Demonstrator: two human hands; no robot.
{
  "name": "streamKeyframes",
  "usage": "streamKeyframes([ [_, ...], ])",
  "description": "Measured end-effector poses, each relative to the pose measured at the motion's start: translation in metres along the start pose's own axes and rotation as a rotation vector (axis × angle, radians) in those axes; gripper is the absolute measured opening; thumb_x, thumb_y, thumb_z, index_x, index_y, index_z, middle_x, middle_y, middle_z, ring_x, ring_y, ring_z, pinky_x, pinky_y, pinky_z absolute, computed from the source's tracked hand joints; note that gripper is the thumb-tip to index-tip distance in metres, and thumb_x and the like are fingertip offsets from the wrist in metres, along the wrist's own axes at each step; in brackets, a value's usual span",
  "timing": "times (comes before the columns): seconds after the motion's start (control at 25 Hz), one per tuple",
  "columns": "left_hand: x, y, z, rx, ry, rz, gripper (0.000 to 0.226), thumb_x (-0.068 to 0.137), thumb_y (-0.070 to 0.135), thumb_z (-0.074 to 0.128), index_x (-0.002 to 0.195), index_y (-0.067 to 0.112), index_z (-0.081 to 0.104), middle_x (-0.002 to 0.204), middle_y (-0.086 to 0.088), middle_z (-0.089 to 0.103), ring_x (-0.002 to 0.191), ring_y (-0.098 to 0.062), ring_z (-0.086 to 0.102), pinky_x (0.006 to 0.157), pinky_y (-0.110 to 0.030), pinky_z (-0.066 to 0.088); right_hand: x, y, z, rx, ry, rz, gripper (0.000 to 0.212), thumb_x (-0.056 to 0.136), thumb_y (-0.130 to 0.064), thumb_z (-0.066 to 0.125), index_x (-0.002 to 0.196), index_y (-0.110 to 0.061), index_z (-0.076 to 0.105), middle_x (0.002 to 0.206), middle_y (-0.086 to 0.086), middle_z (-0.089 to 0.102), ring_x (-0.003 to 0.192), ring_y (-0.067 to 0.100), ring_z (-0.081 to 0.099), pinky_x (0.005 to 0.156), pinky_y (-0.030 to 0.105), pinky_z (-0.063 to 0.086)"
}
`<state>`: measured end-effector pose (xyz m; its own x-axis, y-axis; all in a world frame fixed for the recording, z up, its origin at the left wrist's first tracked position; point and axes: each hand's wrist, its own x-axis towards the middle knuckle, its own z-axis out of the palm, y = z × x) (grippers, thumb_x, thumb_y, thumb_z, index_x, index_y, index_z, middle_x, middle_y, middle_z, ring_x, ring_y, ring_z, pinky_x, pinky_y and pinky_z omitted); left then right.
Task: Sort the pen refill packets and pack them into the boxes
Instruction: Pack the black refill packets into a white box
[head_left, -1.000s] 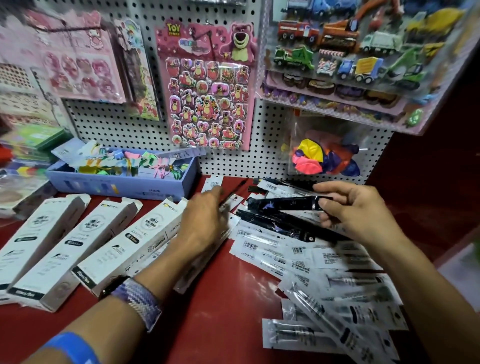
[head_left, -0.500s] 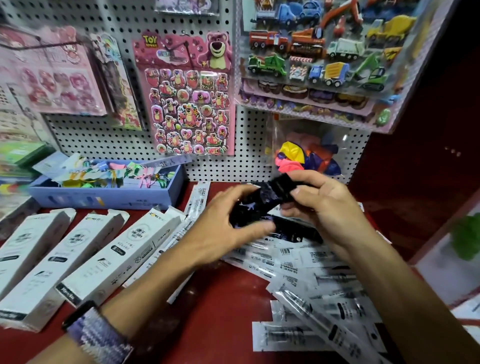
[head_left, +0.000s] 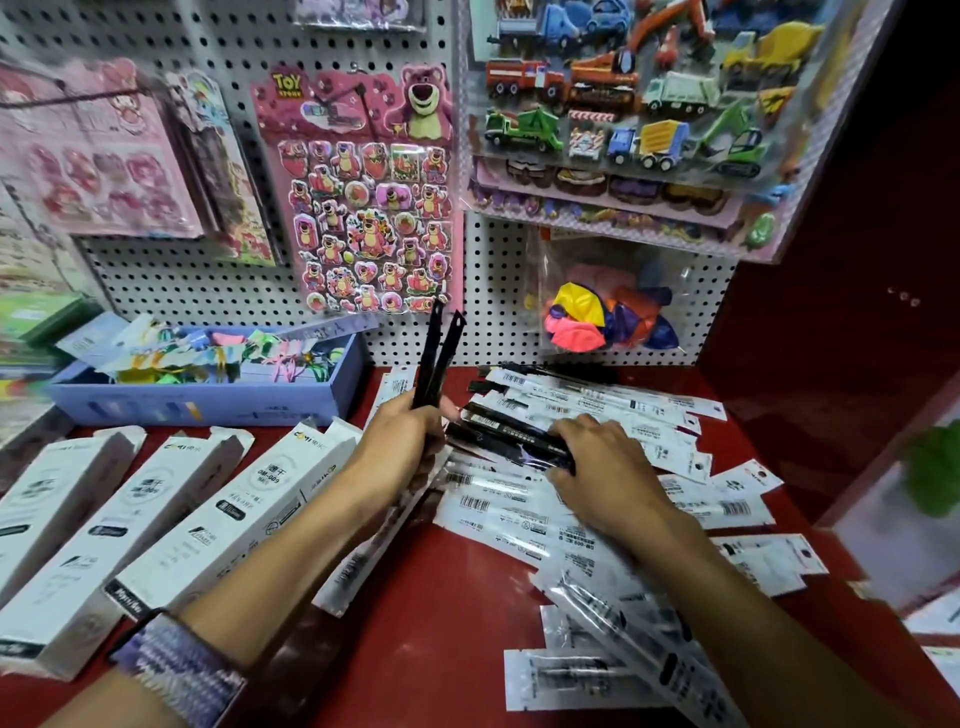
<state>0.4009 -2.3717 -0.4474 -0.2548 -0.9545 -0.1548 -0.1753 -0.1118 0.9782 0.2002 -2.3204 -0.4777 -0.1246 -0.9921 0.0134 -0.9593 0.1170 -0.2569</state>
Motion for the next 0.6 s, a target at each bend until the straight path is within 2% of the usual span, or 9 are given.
streamKeyframes([
  [0.08, 0.0009, 0.0, -0.0008, 0.02, 0.017, 0.015, 0.025, 0.089, -0.002, 0.041, 0.084, 0.015, 0.058, 0.048, 0.004, 0.033, 0.037, -0.009, 0.025, 0.042, -0.022, 0.018, 0.0049, 0.0011, 0.001, -0.029, 0.005, -0.033, 0.037, 0.096, -0.032, 0.054, 0.131, -0.019, 0.051, 0.129, 0.003, 0.052, 0.117, 0.025, 0.047, 0.099, 0.042, 0.041],
  [0.2, -0.0003, -0.0026, -0.0026, 0.02, 0.019, 0.039, 0.023, 0.091, 0.0, 0.044, 0.086, 0.014, 0.062, 0.045, 0.009, 0.037, 0.038, -0.008, 0.028, 0.038, -0.021, 0.023, 0.0054, 0.0011, 0.0024, -0.064, 0.045, -0.059, 0.03, 0.1, -0.029, 0.048, 0.126, -0.016, 0.053, 0.125, 0.004, 0.055, 0.112, 0.024, 0.049, 0.095, 0.04, 0.043],
  [0.36, 0.0005, -0.0024, -0.005, 0.012, 0.02, 0.055, 0.024, 0.092, 0.0, 0.044, 0.085, 0.014, 0.062, 0.043, 0.011, 0.037, 0.036, -0.006, 0.029, 0.038, -0.021, 0.023, 0.0041, -0.0015, 0.0018, -0.04, 0.005, -0.044, 0.032, 0.096, -0.032, 0.054, 0.125, -0.016, 0.052, 0.12, 0.001, 0.057, 0.109, 0.023, 0.051, 0.089, 0.038, 0.045],
  [0.44, -0.0024, -0.0021, -0.0047, 0.015, 0.016, 0.063, 0.024, 0.092, -0.001, 0.044, 0.085, 0.013, 0.062, 0.044, 0.009, 0.036, 0.036, -0.006, 0.029, 0.037, -0.019, 0.025, 0.0043, -0.0031, 0.0017, -0.07, 0.086, -0.052, 0.026, 0.096, -0.019, 0.054, 0.122, -0.015, 0.054, 0.115, 0.002, 0.061, 0.101, 0.021, 0.055, 0.079, 0.033, 0.044],
  [0.52, -0.0024, -0.0037, -0.0046, 0.006, 0.028, 0.069, 0.024, 0.091, -0.001, 0.045, 0.084, 0.014, 0.062, 0.046, 0.007, 0.036, 0.038, -0.009, 0.029, 0.038, -0.018, 0.025, 0.003, -0.004, 0.0011, -0.082, 0.162, -0.051, 0.029, 0.094, -0.005, 0.05, 0.122, -0.013, 0.054, 0.108, 0.004, 0.065, 0.086, 0.02, 0.053, 0.069, 0.03, 0.039],
  [0.6, -0.0014, -0.0042, -0.0049, 0.011, 0.05, 0.073, 0.026, 0.089, -0.001, 0.046, 0.081, 0.017, 0.063, 0.047, 0.007, 0.037, 0.041, -0.011, 0.028, 0.043, -0.023, 0.021, 0.0023, -0.0028, -0.0023, -0.046, 0.222, -0.044, 0.036, 0.092, 0.001, 0.048, 0.125, -0.013, 0.055, 0.107, 0.006, 0.067, 0.081, 0.019, 0.049, 0.068, 0.029, 0.037],
])
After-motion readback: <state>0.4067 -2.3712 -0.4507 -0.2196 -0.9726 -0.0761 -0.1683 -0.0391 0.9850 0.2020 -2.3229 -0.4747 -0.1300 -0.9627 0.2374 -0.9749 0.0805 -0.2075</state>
